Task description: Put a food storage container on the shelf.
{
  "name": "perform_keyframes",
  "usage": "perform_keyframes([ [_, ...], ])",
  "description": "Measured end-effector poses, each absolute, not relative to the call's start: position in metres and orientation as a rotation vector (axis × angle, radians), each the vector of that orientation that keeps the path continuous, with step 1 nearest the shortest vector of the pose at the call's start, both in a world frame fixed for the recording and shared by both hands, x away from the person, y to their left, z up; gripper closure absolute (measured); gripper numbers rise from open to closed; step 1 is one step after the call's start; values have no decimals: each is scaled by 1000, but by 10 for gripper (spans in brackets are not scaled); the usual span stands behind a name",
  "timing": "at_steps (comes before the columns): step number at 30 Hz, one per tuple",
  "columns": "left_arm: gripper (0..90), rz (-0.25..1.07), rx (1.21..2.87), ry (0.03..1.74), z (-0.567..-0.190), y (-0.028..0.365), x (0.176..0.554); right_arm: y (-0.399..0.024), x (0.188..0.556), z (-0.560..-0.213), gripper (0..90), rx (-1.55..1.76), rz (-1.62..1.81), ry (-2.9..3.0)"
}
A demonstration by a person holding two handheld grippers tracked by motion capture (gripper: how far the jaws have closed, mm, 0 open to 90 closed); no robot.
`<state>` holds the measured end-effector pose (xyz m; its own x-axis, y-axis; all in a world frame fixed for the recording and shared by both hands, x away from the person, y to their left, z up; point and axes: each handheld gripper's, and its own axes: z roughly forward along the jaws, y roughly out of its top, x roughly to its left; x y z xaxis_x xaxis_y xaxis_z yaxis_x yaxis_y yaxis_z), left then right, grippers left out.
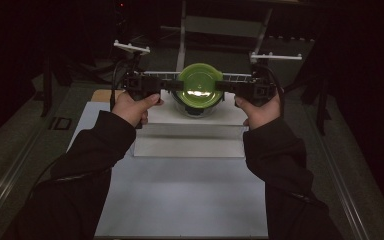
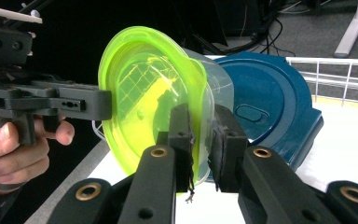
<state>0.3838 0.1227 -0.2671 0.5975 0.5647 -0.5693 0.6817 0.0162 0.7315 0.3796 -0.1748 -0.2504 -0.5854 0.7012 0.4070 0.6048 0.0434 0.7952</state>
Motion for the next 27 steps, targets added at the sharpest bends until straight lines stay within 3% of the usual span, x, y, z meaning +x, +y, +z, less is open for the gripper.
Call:
perform_keyframes([
  [12, 751, -126, 1594, 1097, -272, 121, 396, -169, 393, -248, 721, 1482, 1580, 2150],
  [27, 600, -91, 1559, 1126, -271, 116, 411, -167, 404, -247, 618, 1547, 1535, 2104],
])
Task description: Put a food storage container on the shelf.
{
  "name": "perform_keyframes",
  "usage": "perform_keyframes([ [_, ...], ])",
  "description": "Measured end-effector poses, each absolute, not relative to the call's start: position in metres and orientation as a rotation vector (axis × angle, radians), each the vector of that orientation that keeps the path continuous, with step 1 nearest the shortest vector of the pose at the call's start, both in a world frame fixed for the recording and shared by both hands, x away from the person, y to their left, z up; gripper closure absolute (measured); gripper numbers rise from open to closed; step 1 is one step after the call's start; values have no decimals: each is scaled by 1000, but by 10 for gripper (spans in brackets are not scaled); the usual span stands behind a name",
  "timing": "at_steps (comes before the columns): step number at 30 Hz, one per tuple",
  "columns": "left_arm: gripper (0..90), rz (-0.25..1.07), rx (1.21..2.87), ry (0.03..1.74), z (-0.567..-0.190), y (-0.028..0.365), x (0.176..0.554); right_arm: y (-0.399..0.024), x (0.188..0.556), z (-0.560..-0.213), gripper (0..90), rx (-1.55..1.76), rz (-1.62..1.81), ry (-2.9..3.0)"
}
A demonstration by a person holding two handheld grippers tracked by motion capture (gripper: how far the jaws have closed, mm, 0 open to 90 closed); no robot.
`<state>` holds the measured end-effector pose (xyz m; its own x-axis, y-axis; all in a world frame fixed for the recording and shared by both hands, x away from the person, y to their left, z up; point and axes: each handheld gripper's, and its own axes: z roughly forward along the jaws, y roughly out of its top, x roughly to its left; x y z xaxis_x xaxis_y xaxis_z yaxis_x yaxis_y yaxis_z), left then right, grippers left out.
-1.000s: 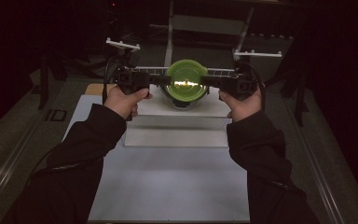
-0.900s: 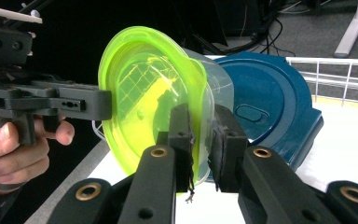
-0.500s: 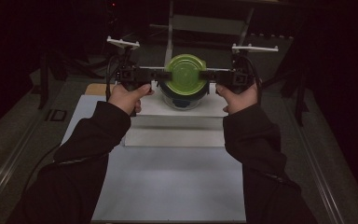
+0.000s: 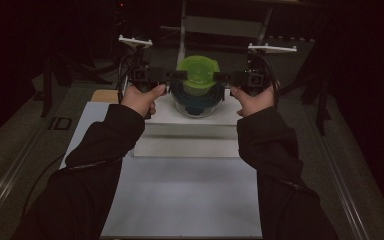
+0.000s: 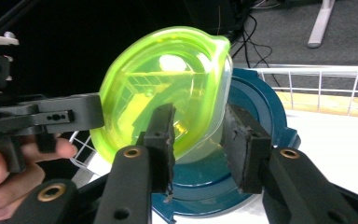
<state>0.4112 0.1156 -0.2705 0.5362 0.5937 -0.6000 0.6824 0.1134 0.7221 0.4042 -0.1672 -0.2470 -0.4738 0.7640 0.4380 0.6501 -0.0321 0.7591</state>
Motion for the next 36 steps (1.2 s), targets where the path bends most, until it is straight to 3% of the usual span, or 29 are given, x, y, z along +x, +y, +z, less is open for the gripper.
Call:
perform_keyframes([
  [4, 556, -78, 1565, 1127, -270, 114, 413, -167, 406, -246, 575, 1560, 1544, 2099],
  [11, 340, -59, 1538, 1056, -273, 120, 409, -166, 404, -244, 365, 1496, 1560, 2099],
  [16, 274, -38, 1525, 994, -272, 126, 402, -164, 400, -243, 262, 1429, 1569, 2135],
  [21, 92, 4, 1529, 911, -270, 129, 392, -164, 395, -242, 229, 1389, 1609, 2148],
  [22, 0, 47, 1537, 884, -270, 128, 383, -163, 390, -243, 215, 1356, 1617, 2167],
  [36, 0, 86, 1567, 841, -283, 132, 344, -165, 369, -251, 212, 1278, 1626, 2185],
])
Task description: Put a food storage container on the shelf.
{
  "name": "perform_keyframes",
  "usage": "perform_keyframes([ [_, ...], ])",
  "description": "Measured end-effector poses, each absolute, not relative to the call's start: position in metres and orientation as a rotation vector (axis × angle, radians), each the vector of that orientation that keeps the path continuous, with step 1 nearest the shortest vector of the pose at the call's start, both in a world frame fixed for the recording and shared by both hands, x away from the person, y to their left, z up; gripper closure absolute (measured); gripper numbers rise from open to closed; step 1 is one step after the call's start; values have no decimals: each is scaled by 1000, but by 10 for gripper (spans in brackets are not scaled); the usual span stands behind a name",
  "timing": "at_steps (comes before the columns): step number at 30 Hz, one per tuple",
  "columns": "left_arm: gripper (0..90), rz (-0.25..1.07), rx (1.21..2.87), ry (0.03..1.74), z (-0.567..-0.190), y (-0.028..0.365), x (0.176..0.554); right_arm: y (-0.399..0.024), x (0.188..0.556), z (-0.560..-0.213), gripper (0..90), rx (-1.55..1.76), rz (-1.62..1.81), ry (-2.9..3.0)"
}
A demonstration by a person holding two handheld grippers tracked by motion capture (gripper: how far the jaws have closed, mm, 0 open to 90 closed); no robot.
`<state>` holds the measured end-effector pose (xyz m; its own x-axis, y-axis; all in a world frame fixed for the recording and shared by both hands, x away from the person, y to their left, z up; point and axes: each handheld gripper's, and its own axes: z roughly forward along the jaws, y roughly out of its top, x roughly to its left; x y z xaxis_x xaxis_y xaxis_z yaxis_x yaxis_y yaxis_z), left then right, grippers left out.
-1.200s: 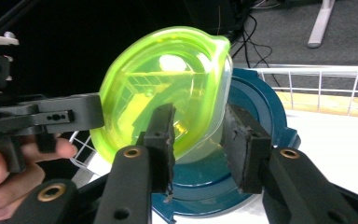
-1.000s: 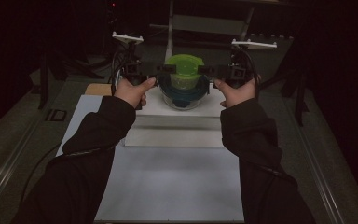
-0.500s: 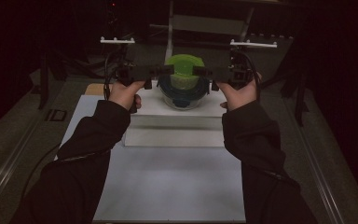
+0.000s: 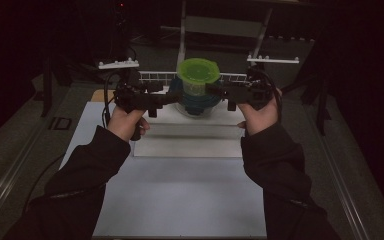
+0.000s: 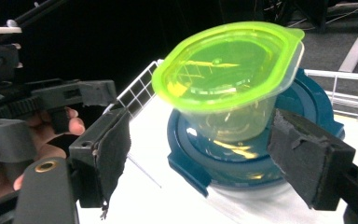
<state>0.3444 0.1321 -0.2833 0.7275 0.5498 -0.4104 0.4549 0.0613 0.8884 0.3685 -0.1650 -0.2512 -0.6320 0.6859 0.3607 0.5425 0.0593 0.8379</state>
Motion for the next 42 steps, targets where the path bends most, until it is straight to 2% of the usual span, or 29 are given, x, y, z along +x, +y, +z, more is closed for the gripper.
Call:
perform_keyframes([
  [9, 0, 98, 1599, 800, -295, 131, 329, -178, 348, -267, 210, 1229, 1665, 2197],
  [27, 0, 157, 1674, 671, -339, 124, 278, -209, 306, -341, 207, 1216, 1713, 2240],
  [42, 0, 145, 1774, 606, -403, 118, 248, -222, 282, -404, 208, 1210, 1678, 2283],
])
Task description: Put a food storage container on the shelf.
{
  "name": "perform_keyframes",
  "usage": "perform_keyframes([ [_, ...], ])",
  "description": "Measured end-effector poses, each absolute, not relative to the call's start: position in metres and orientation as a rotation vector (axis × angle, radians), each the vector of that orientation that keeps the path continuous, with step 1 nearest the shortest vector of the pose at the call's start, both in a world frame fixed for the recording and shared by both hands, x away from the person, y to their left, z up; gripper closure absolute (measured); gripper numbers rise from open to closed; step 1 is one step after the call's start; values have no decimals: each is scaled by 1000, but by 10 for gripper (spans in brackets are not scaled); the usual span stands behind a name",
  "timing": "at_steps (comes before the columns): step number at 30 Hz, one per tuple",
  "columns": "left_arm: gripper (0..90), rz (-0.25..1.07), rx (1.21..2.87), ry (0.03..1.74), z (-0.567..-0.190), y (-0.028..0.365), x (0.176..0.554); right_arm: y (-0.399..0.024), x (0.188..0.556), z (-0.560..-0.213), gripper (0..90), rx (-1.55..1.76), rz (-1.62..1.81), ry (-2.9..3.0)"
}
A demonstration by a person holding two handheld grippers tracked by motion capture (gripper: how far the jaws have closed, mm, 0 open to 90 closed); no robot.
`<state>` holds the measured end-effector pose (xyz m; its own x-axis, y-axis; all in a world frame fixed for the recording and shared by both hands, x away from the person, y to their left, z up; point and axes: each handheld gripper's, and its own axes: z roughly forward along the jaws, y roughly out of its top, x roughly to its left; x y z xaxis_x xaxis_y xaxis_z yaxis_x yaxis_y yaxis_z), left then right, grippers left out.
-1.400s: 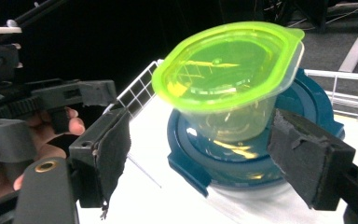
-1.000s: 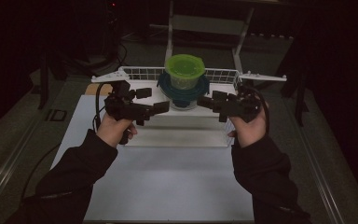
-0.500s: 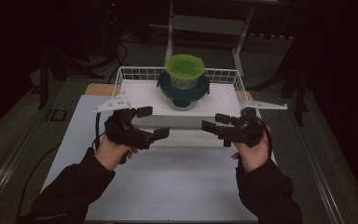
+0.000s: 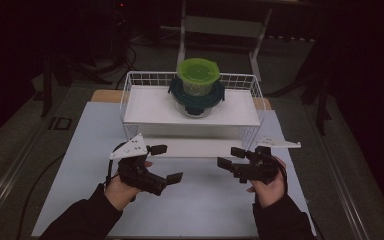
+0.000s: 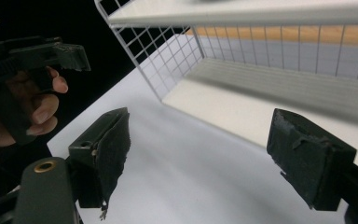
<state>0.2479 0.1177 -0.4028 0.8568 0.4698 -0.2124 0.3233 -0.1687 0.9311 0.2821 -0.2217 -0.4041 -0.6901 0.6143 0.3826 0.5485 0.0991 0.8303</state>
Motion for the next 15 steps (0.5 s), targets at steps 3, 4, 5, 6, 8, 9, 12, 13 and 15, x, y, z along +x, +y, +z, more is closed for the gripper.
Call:
perform_keyframes([
  [3, 0, 143, 1790, 593, -412, 116, 243, -223, 277, -415, 208, 1205, 1660, 2298],
  [4, 0, 143, 1800, 588, -415, 116, 241, -223, 276, -418, 208, 1197, 1649, 2306],
  [5, 0, 145, 1807, 585, -417, 116, 239, -224, 274, -422, 208, 1194, 1641, 2312],
  [6, 0, 147, 1810, 581, -420, 116, 237, -224, 272, -425, 208, 1195, 1639, 2317],
  [8, 0, 153, 1814, 576, -423, 116, 235, -226, 268, -432, 209, 1202, 1638, 2319],
  [9, 0, 154, 1824, 575, -429, 115, 231, -226, 267, -436, 210, 1207, 1631, 2320],
  [12, 0, 146, 1839, 580, -439, 115, 227, -226, 262, -446, 209, 1222, 1623, 2333],
  [13, 0, 144, 1840, 577, -442, 116, 226, -227, 261, -449, 210, 1226, 1618, 2336],
  [15, 0, 143, 1840, 579, -446, 117, 223, -229, 258, -454, 210, 1226, 1624, 2328],
])
